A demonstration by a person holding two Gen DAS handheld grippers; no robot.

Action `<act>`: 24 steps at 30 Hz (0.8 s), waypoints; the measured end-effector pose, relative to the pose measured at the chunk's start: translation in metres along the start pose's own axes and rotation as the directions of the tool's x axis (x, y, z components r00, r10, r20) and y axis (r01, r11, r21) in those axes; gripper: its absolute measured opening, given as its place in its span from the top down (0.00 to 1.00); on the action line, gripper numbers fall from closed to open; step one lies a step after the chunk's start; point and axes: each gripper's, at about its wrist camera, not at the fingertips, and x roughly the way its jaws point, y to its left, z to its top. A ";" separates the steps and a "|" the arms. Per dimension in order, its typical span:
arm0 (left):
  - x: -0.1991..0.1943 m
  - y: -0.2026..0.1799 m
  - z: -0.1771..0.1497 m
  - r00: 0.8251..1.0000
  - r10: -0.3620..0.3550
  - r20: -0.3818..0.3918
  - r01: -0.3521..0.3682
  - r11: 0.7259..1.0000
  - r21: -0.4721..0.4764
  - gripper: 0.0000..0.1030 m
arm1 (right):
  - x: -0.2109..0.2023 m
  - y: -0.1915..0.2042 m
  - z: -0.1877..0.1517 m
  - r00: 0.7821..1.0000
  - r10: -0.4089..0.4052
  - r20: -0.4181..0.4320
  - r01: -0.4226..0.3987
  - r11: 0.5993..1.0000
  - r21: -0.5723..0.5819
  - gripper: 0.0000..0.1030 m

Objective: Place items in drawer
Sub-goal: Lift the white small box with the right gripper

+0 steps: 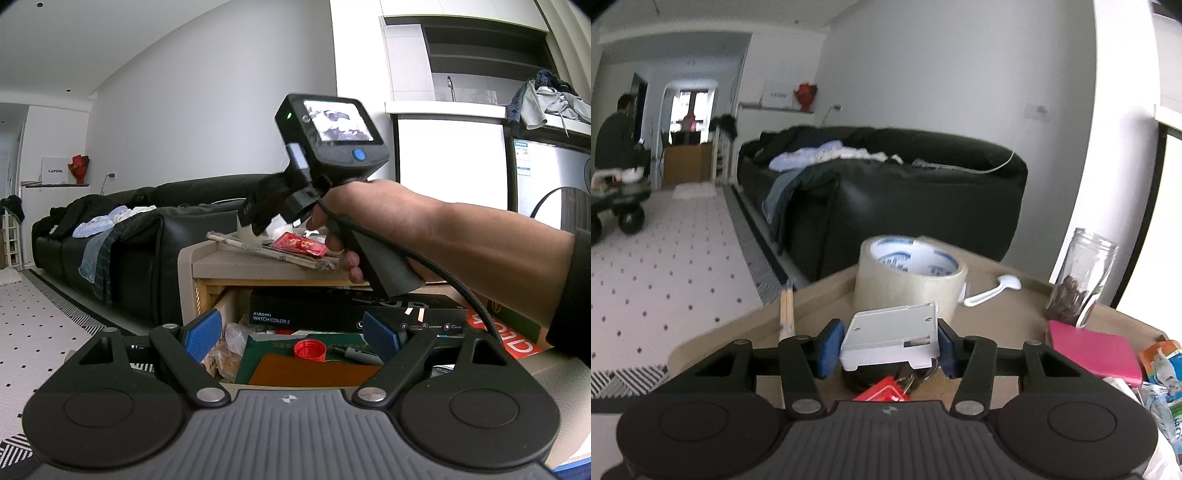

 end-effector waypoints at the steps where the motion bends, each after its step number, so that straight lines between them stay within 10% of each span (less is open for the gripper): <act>1: 0.000 0.000 0.000 1.000 0.000 0.000 0.000 1.000 0.000 0.17 | -0.001 -0.001 0.000 1.000 -0.008 0.008 0.008 1.000 0.002 0.46; 24: -0.002 0.001 0.000 1.000 -0.001 -0.007 0.001 1.000 0.001 0.17 | 0.001 -0.019 -0.006 0.995 -0.089 0.037 0.087 0.994 0.069 0.46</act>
